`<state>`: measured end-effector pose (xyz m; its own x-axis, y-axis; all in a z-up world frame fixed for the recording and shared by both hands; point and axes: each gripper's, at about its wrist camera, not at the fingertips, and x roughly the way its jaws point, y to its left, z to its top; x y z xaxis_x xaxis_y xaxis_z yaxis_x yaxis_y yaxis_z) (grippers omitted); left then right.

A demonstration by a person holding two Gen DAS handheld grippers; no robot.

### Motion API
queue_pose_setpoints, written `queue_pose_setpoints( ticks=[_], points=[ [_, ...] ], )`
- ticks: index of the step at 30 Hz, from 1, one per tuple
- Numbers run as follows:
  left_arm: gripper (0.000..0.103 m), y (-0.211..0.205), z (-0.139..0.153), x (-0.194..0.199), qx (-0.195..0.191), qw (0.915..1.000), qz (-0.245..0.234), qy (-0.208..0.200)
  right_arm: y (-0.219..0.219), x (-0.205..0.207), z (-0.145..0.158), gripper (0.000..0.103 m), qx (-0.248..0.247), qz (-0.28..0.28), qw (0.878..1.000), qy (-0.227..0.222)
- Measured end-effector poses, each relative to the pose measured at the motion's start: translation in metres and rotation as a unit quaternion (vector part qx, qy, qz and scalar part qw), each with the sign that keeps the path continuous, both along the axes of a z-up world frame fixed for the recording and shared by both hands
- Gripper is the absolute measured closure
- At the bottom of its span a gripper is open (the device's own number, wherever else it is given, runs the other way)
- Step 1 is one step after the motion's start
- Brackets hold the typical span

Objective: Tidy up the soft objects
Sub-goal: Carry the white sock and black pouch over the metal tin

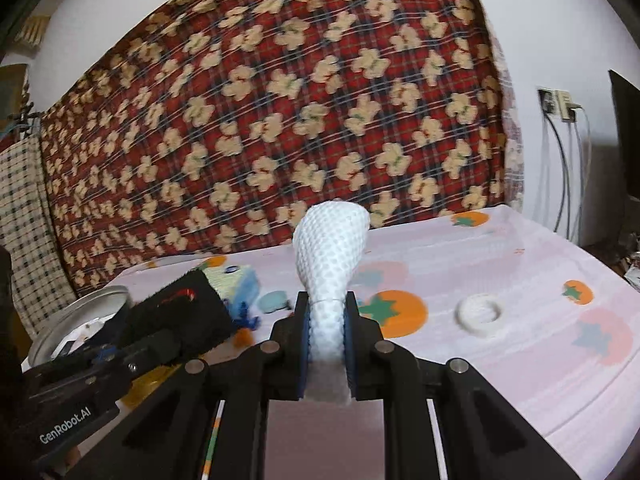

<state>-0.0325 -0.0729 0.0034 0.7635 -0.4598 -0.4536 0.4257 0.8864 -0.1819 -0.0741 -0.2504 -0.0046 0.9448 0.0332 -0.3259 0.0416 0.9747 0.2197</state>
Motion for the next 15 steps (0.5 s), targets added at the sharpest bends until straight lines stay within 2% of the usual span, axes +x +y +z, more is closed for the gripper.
queue_pose_setpoints(
  ticks=[15],
  points=[
    [0.093,0.074,0.007,0.006,0.025,0.9964,0.081,-0.001,0.083,0.013,0.014,0.086,-0.001,0.072,0.997,-0.009]
  ],
)
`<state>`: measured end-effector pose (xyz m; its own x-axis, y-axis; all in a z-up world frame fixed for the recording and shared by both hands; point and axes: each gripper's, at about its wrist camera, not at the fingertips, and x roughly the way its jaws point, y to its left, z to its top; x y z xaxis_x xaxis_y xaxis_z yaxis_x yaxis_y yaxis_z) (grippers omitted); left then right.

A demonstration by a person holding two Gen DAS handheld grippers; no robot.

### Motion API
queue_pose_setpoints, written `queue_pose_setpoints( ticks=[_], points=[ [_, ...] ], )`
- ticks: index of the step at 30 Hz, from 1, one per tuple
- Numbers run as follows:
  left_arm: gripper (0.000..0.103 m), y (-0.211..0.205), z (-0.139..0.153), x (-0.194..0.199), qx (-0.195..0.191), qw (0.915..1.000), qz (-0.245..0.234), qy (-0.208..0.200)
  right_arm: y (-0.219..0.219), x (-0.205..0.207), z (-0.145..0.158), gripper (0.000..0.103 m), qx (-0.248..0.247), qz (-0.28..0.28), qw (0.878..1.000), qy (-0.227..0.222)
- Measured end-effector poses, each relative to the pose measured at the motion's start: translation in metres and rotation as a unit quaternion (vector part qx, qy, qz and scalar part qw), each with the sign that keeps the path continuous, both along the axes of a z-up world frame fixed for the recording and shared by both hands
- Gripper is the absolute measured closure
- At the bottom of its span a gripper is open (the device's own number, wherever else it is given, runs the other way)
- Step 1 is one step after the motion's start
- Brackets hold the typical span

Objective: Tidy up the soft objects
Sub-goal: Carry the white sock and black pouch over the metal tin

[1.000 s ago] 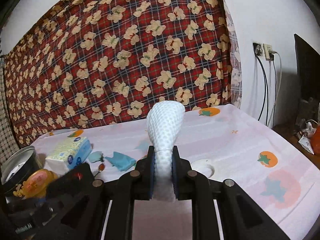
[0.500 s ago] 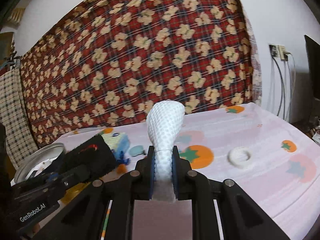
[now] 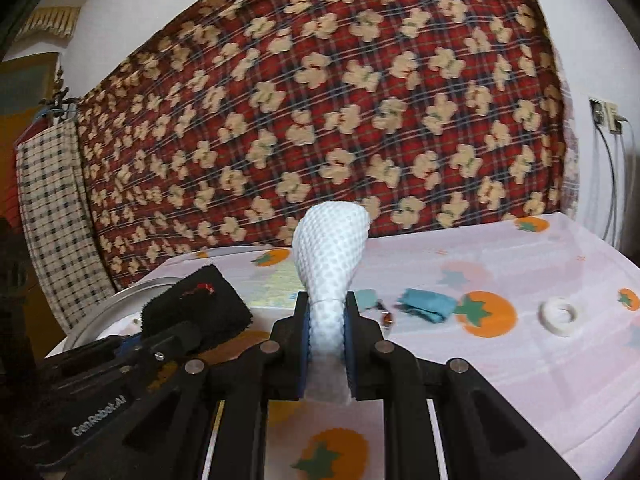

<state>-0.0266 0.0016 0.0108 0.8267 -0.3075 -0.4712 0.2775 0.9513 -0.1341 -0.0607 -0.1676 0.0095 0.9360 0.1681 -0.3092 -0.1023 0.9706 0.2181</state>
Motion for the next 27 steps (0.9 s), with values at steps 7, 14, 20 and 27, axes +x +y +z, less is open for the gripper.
queue_pose_setpoints(
  ticks=[7,14,20,27],
  points=[
    [0.093,0.04,-0.001,0.007,-0.01,0.9992,0.038,0.005,0.04,0.008,0.008,0.086,-0.007,0.034,0.999,-0.004],
    [0.093,0.081,-0.001,0.012,-0.02,0.9972,0.071,0.01,0.087,0.018,0.015,0.086,-0.016,0.075,0.997,-0.008],
    [0.093,0.118,-0.005,0.016,-0.025,0.9941,0.104,0.015,0.126,0.029,0.015,0.086,-0.019,0.105,0.994,-0.003],
    [0.093,0.158,-0.01,0.022,-0.042,0.9899,0.133,0.023,0.164,0.043,0.013,0.086,-0.022,0.13,0.991,0.005]
  ],
)
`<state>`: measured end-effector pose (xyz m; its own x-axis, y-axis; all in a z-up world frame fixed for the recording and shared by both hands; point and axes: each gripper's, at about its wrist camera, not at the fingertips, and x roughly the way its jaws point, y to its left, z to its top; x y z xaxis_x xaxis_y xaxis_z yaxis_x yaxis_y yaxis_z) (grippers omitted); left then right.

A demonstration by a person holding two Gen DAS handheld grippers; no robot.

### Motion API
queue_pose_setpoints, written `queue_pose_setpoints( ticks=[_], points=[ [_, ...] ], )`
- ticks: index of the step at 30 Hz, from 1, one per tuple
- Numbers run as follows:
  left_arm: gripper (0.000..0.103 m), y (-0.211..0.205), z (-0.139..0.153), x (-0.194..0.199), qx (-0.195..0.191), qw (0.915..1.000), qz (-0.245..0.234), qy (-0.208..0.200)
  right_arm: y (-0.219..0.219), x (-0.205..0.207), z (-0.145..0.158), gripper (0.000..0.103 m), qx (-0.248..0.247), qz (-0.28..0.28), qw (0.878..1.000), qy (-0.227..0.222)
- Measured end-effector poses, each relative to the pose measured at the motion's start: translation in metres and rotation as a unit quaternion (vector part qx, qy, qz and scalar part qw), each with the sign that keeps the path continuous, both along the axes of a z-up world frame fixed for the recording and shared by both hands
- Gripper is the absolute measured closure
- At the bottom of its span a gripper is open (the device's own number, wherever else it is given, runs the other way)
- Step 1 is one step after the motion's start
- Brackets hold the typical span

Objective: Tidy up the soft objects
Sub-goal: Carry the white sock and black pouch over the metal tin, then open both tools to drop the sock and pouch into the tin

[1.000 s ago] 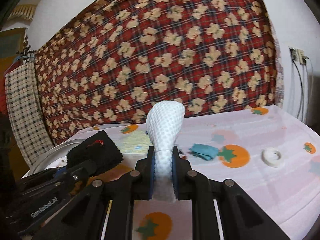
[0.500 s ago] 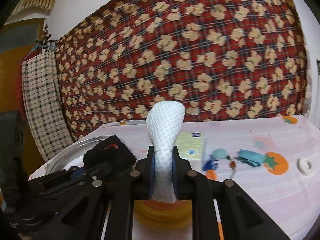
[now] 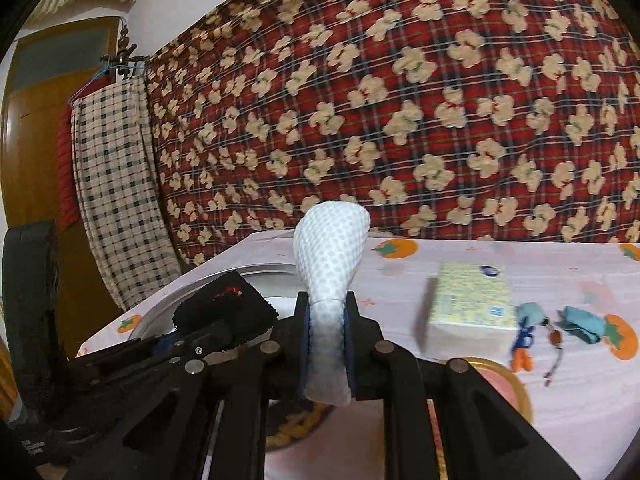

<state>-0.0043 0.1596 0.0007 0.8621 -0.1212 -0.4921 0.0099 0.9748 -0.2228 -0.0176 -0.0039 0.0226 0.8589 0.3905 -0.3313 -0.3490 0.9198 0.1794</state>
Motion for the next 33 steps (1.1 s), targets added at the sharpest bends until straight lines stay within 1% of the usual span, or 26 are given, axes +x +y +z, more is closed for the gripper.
queue_pose_setpoints(
  ticks=[11,15,22,27,28,29,30,31,32,33],
  points=[
    [0.093,0.038,-0.016,0.013,-0.016,0.999,0.028,0.03,0.048,0.034,-0.007,0.086,-0.004,0.027,0.999,0.024],
    [0.093,0.047,-0.019,0.016,-0.017,0.9986,0.033,0.037,0.057,0.044,-0.014,0.086,-0.003,0.036,0.999,0.04],
    [0.093,0.062,-0.03,0.023,-0.032,0.9973,0.038,0.055,0.07,0.057,-0.03,0.086,-0.008,0.047,0.997,0.061],
    [0.093,0.057,-0.032,0.025,-0.012,0.9977,0.039,0.055,0.076,0.064,-0.038,0.086,-0.011,0.06,0.996,0.071],
    [0.093,0.056,-0.033,0.025,-0.006,0.9976,0.04,0.056,0.077,0.064,-0.04,0.085,-0.009,0.067,0.995,0.07],
    [0.09,0.053,-0.033,0.026,0.005,0.9975,0.043,0.057,0.077,0.065,-0.041,0.08,-0.007,0.074,0.995,0.069],
    [0.089,0.052,-0.034,0.026,0.012,0.9974,0.044,0.056,0.077,0.064,-0.042,0.072,-0.006,0.076,0.995,0.067],
    [0.084,0.052,-0.034,0.025,0.015,0.9974,0.045,0.054,0.077,0.064,-0.043,0.065,-0.005,0.075,0.995,0.067],
    [0.073,0.05,-0.033,0.023,0.021,0.9973,0.05,0.051,0.074,0.063,-0.042,0.052,0.001,0.071,0.996,0.061],
    [0.066,0.049,-0.032,0.021,0.027,0.9971,0.055,0.047,0.072,0.061,-0.041,0.04,0.006,0.068,0.996,0.055]
  ],
)
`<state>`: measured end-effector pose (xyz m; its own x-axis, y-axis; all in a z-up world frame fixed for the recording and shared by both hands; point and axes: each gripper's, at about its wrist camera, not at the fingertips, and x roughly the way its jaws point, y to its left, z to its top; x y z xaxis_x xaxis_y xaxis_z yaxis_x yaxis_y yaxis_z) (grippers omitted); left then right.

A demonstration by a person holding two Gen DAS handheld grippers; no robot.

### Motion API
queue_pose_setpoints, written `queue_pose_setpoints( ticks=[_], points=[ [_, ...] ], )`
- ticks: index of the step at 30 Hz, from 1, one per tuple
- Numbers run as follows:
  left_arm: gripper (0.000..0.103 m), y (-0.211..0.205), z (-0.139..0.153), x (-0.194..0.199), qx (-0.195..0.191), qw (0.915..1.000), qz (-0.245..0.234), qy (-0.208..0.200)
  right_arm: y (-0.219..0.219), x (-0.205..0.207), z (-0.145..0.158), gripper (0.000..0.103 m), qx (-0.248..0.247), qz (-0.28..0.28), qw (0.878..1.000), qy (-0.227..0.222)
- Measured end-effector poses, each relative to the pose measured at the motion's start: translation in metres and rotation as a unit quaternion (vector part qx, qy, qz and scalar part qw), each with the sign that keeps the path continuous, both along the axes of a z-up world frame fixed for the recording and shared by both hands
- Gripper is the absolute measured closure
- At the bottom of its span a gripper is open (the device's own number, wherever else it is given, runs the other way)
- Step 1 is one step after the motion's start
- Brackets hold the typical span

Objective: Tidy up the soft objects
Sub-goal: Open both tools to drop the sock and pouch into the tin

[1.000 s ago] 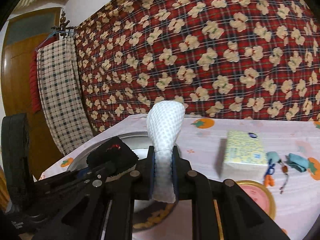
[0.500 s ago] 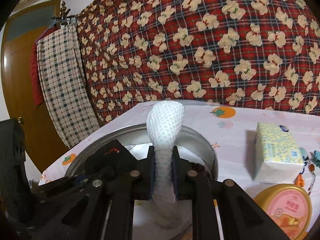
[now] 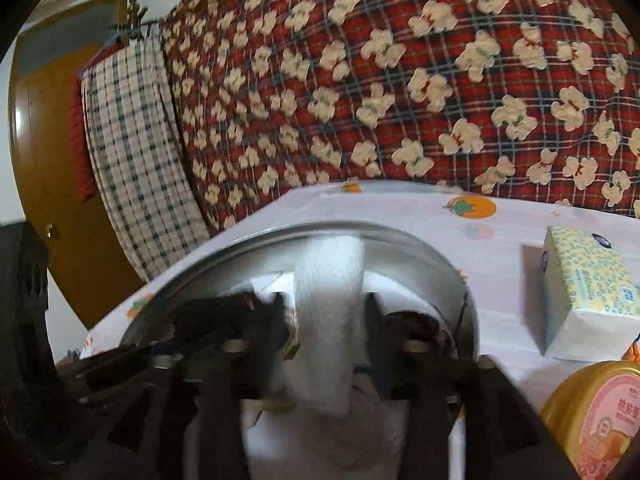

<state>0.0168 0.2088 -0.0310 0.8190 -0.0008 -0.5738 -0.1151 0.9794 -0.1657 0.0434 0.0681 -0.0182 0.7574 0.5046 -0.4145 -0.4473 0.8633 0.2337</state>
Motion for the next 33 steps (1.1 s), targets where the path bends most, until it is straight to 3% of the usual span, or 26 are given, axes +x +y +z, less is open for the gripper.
queue_pose_setpoints(
  ticks=[2,4,5,9,13,18,23,33],
  points=[
    [0.037,-0.002,0.005,-0.007,0.011,0.9997,0.01,-0.019,-0.008,-0.007,0.004,0.034,0.007,-0.017,1.0,-0.023],
    [0.018,-0.002,0.008,-0.013,0.023,0.9987,0.028,-0.035,-0.014,-0.013,0.007,0.034,0.01,-0.027,0.999,-0.04],
    [0.016,-0.001,0.011,-0.018,0.025,0.9977,0.04,-0.048,-0.017,-0.015,0.009,0.033,0.014,-0.035,0.998,-0.047],
    [0.016,0.008,0.018,-0.027,0.014,0.9942,0.074,-0.076,-0.034,-0.024,0.014,0.026,0.026,-0.079,0.994,-0.072],
    [0.016,0.025,0.022,-0.034,-0.02,0.9887,0.117,-0.091,-0.052,-0.03,0.02,0.026,0.048,-0.118,0.988,-0.09],
    [0.016,0.032,0.018,-0.043,-0.032,0.9809,0.166,-0.097,-0.065,-0.04,0.024,0.022,0.054,-0.156,0.98,-0.112],
    [0.016,0.022,0.012,-0.042,-0.03,0.9791,0.178,-0.094,-0.06,-0.042,0.023,0.02,0.022,-0.165,0.979,-0.115],
    [0.016,-0.017,0.006,-0.038,-0.01,0.9847,0.147,-0.094,-0.068,-0.046,0.02,0.02,-0.002,-0.176,0.977,-0.116]
  ],
)
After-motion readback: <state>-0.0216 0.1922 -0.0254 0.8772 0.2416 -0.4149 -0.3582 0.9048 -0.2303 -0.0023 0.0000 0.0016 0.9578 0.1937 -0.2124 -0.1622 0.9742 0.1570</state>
